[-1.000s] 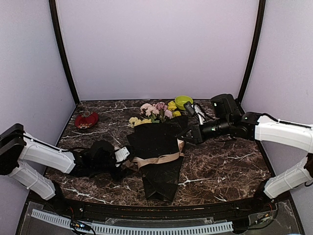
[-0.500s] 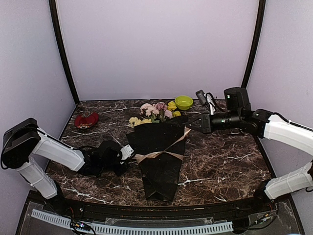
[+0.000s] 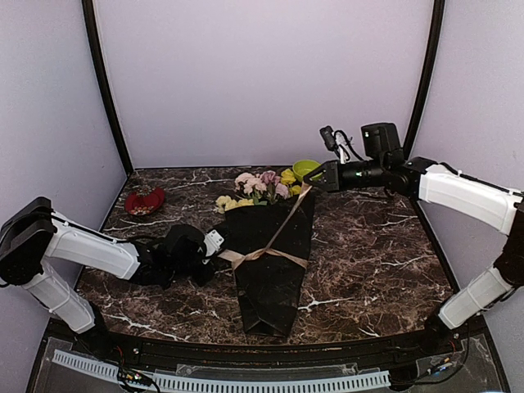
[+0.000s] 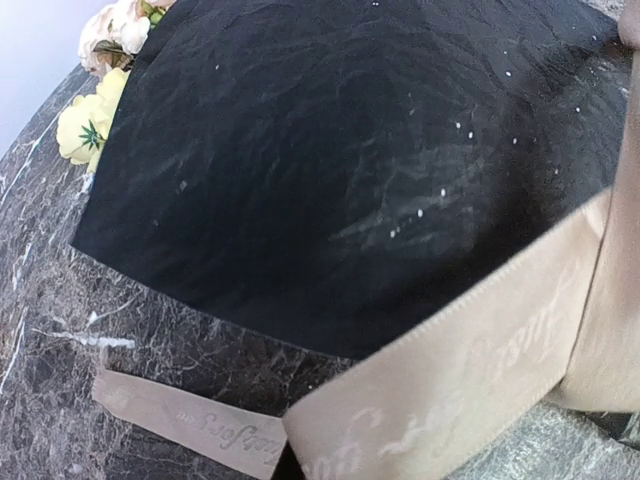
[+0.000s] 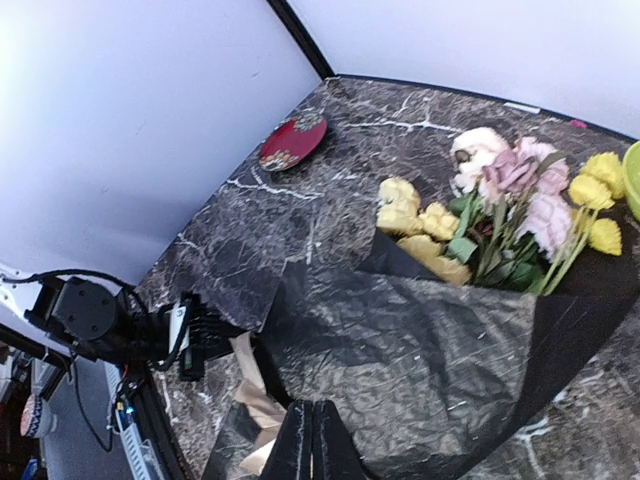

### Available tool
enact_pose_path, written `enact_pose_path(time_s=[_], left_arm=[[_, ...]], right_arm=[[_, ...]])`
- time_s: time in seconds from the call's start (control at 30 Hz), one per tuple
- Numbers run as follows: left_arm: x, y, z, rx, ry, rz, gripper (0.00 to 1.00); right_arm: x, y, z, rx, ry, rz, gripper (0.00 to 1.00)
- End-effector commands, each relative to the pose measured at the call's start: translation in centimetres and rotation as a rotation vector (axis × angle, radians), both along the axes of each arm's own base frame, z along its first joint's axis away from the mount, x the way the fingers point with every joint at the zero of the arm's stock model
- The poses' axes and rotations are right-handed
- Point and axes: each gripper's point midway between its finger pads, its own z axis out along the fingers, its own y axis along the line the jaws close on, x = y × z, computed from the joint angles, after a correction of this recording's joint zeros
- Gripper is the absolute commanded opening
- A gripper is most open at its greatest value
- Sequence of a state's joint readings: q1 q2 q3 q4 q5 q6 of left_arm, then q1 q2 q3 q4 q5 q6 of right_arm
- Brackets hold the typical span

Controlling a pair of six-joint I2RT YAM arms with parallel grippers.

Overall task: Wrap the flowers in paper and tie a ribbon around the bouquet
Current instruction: Tie the ribbon around the folded bouquet.

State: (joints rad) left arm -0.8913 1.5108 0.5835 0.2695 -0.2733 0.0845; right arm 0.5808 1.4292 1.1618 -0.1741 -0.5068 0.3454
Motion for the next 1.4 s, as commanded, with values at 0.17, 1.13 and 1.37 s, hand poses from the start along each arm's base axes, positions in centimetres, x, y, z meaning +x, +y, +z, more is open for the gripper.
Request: enact_pose_path(time_s=[0.17, 1.13, 1.37], left_arm=[[-0.7, 0.5, -0.5, 0.005, 0.054, 0.026, 0.0], [0.8, 5.0, -3.8, -0.157, 0.4, 0.416, 0.0], [-3.2, 10.8, -7.5, -0.476, 0.613, 0.758, 0.0]], right_arm=[[6.7, -2.9, -1.7, -0.081, -0.025, -0.121, 0.0], [9.0, -12.4, -7.9, 0.033, 0.148, -0.393, 0.0], [3.1, -30.6, -18.0, 0.126, 0.362, -0.925, 0.0]])
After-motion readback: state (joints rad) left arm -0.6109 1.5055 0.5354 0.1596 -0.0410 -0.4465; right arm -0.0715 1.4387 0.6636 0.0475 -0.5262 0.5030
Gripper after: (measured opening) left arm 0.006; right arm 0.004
